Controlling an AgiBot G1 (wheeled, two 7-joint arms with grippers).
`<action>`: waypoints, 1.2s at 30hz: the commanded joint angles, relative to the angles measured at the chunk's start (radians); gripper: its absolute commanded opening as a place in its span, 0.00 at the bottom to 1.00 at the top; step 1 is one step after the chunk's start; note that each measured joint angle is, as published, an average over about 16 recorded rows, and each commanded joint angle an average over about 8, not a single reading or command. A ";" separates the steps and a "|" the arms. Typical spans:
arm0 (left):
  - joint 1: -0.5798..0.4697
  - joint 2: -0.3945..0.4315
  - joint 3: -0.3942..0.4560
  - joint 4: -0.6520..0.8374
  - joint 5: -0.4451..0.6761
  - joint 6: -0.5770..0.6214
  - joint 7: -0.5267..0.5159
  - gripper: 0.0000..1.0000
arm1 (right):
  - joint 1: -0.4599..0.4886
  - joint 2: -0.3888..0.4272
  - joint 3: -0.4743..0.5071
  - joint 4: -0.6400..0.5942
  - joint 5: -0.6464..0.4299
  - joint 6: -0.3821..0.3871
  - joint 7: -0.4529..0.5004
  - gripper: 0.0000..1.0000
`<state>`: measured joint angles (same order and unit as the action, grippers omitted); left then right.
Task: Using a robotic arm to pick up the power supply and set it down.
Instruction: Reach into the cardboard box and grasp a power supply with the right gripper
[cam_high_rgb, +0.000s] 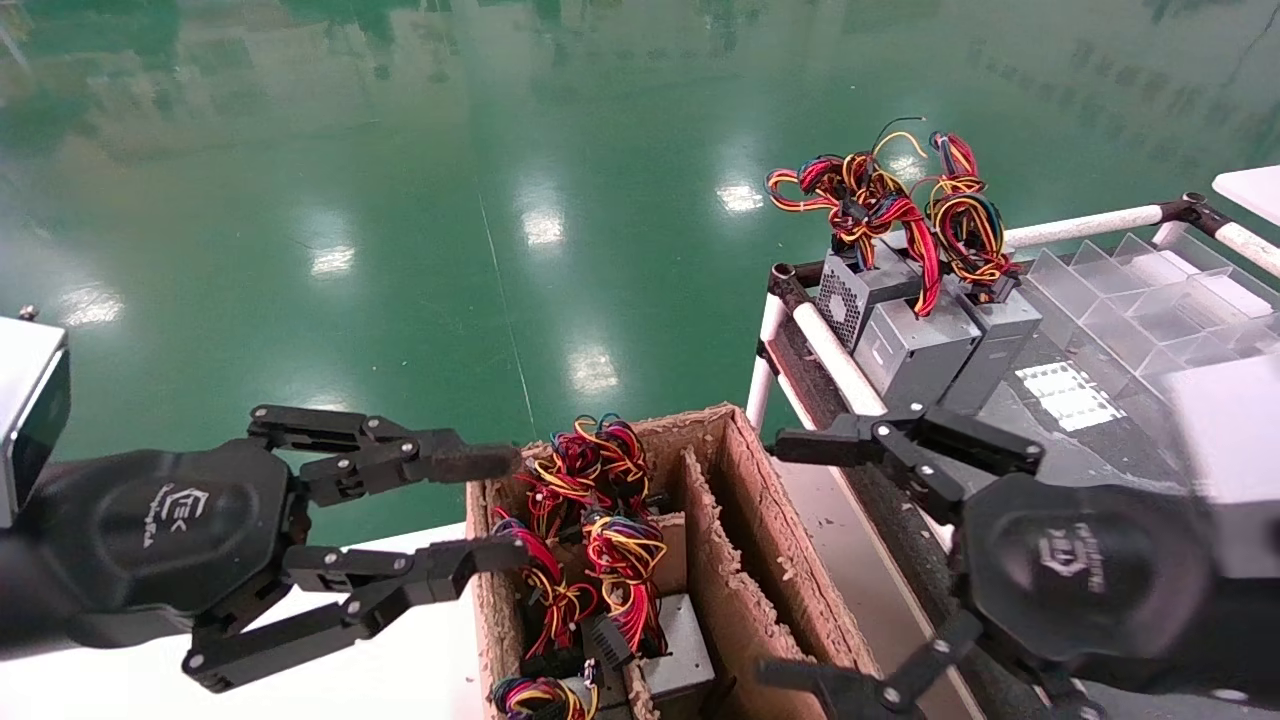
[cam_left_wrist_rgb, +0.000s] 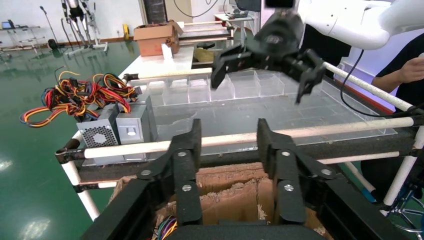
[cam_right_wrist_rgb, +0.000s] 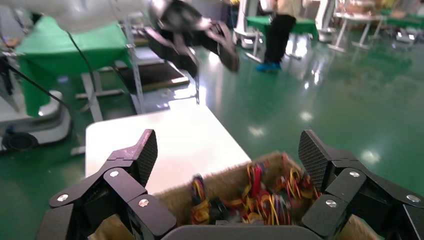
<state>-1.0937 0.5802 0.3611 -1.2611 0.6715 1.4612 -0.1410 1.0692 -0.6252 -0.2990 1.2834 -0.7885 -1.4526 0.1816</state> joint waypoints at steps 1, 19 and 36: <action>0.000 0.000 0.000 0.000 0.000 0.000 0.000 1.00 | -0.001 0.000 -0.006 0.000 -0.016 0.009 0.000 1.00; 0.000 0.000 0.000 0.000 0.000 0.000 0.000 1.00 | 0.078 -0.246 -0.217 0.009 -0.450 0.303 0.140 0.04; 0.000 0.000 0.000 0.000 0.000 0.000 0.000 1.00 | 0.100 -0.342 -0.280 -0.031 -0.574 0.402 0.235 0.00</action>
<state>-1.0938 0.5801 0.3614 -1.2610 0.6713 1.4611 -0.1409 1.1665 -0.9638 -0.5764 1.2552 -1.3590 -1.0520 0.4133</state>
